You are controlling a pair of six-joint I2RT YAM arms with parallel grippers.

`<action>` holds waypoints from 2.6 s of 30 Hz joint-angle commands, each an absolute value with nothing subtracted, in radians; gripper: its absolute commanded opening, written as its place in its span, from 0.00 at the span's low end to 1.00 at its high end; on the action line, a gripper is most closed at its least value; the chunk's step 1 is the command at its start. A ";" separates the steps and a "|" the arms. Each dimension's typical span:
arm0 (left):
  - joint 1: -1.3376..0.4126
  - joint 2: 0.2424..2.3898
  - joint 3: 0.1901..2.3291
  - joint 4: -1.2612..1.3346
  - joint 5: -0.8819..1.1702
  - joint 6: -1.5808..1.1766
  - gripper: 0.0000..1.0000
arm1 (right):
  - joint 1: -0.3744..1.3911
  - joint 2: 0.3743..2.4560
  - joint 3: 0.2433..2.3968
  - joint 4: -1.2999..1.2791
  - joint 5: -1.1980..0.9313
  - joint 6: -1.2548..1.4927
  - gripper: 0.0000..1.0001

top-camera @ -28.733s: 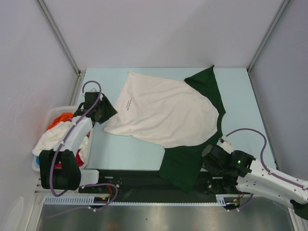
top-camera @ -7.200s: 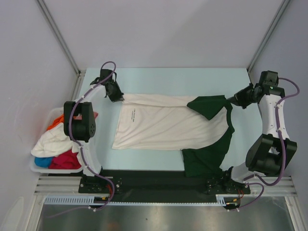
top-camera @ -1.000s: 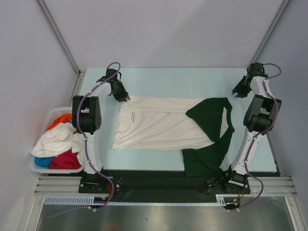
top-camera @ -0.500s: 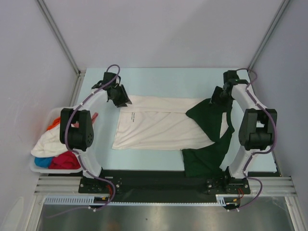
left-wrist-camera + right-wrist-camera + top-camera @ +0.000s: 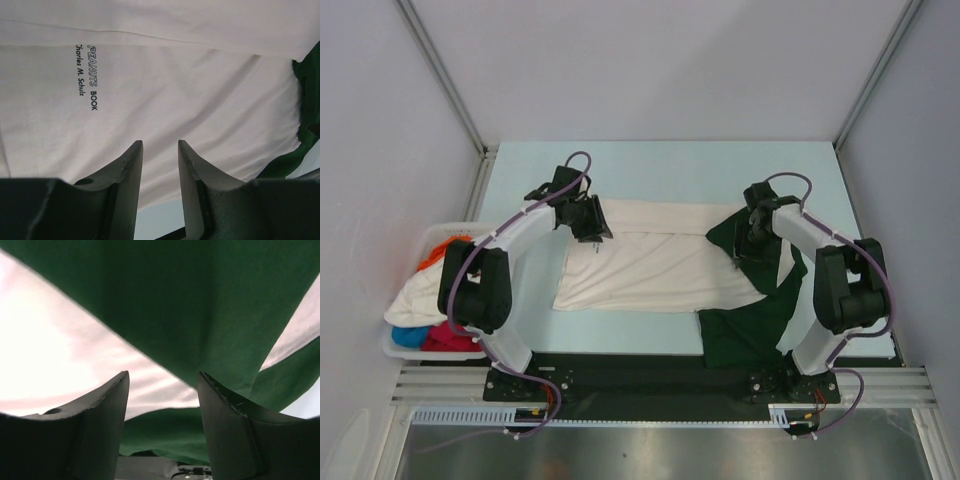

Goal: Fold and stack the t-shirts
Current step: Fold the tshirt

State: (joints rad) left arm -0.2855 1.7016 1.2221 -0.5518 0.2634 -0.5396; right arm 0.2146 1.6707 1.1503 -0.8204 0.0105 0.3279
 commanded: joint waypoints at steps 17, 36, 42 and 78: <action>-0.282 1.628 1.221 -0.586 0.252 -0.508 0.40 | 0.204 1.893 1.419 -0.814 0.343 0.268 0.18; -0.281 1.640 1.195 -0.565 0.305 -0.509 0.38 | 0.271 1.783 1.531 -0.914 0.126 0.230 0.32; -0.281 1.654 1.206 -0.551 0.327 -0.514 0.38 | 0.327 1.727 1.295 -0.806 0.055 0.276 0.13; -0.281 1.608 1.160 -0.561 0.322 -0.509 0.38 | 0.244 1.829 1.308 -0.796 0.291 0.221 0.26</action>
State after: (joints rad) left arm -0.2848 1.6352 1.1591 -0.5789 0.3107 -0.5144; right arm 0.2451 1.8809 1.2678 -0.7589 0.2386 0.2451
